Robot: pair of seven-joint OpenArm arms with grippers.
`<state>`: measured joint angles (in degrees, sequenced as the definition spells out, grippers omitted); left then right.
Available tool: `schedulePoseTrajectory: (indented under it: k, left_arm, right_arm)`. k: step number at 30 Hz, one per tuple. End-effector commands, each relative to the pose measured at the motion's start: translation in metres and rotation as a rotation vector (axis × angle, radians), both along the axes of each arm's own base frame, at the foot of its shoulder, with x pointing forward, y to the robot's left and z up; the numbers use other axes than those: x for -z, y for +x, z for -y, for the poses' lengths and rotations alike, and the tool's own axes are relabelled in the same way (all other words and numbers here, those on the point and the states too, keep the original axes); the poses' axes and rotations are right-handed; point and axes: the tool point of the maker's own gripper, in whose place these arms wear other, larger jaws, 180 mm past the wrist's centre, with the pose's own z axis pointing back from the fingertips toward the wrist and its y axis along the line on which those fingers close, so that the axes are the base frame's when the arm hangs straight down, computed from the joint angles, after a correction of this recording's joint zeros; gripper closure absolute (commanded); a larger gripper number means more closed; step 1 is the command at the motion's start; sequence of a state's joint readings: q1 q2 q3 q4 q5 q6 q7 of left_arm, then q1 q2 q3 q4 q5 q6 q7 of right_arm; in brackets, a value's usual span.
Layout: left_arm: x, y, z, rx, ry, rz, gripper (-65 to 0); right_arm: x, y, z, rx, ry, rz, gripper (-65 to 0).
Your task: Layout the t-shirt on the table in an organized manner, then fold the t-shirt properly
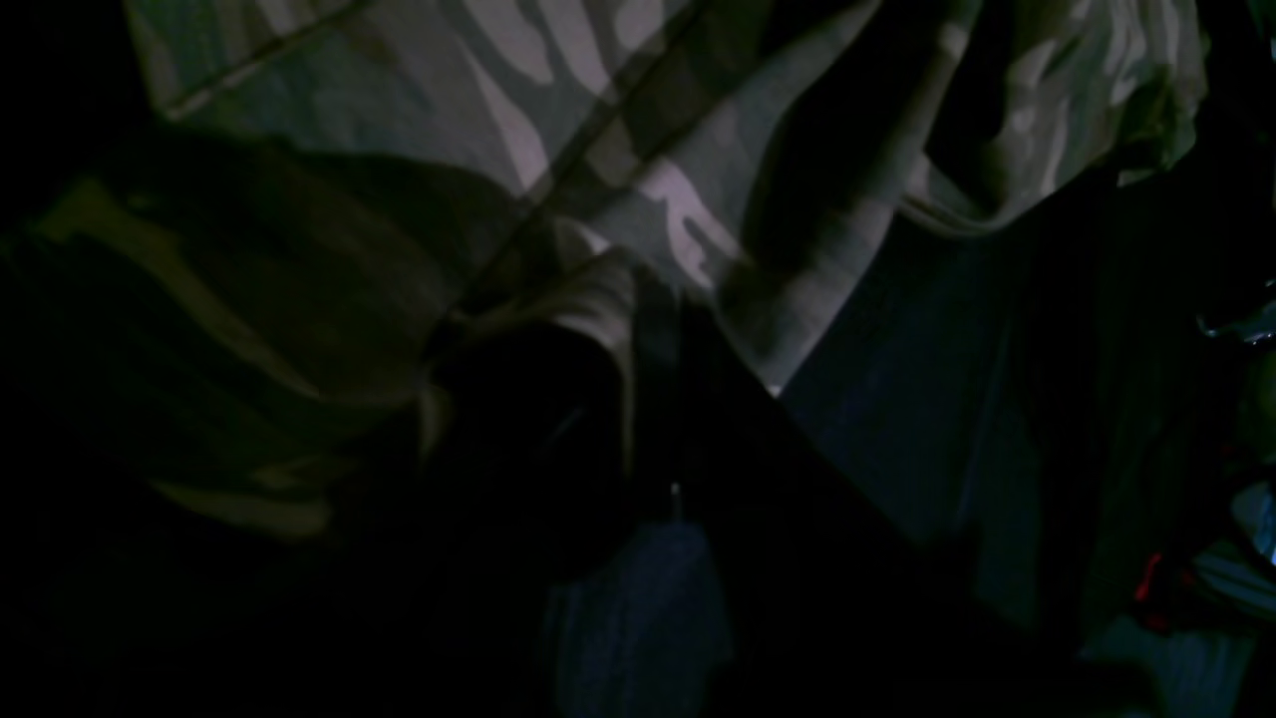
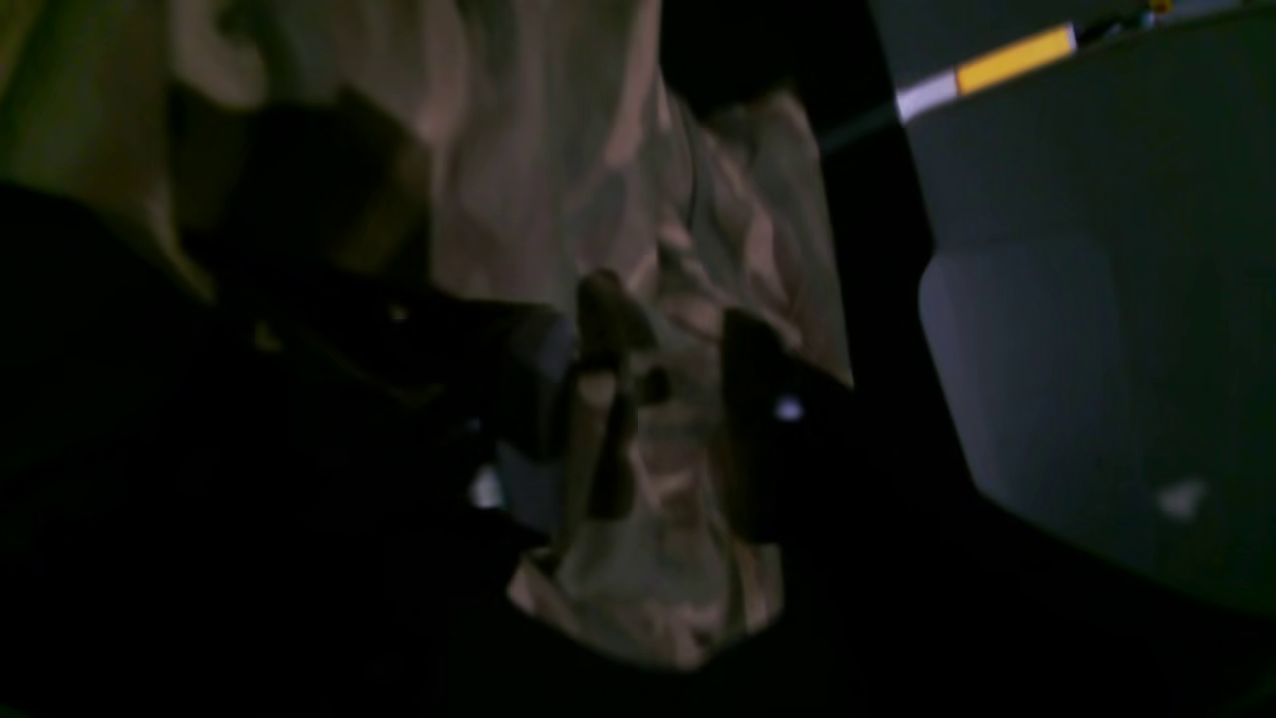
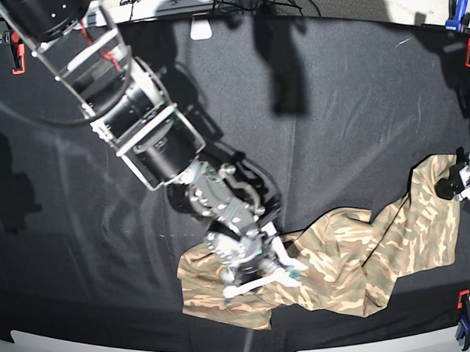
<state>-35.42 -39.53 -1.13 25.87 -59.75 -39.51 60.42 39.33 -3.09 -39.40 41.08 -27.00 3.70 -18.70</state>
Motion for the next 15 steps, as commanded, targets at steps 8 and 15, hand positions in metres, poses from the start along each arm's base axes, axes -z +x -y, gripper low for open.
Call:
schedulePoseTrajectory:
  k: [8,15]
  left_arm:
    - [-0.021,0.011,-0.007,0.0,0.002,0.049,0.0]
    - [-0.021,0.011,-0.007,0.0,0.002,0.049,0.0]
  right_arm:
    - [-0.02,0.01,-0.025,-0.168,-0.112,0.118,-28.8]
    - [0.0,0.008,-0.016,-0.215,-0.26,0.135,-28.6]
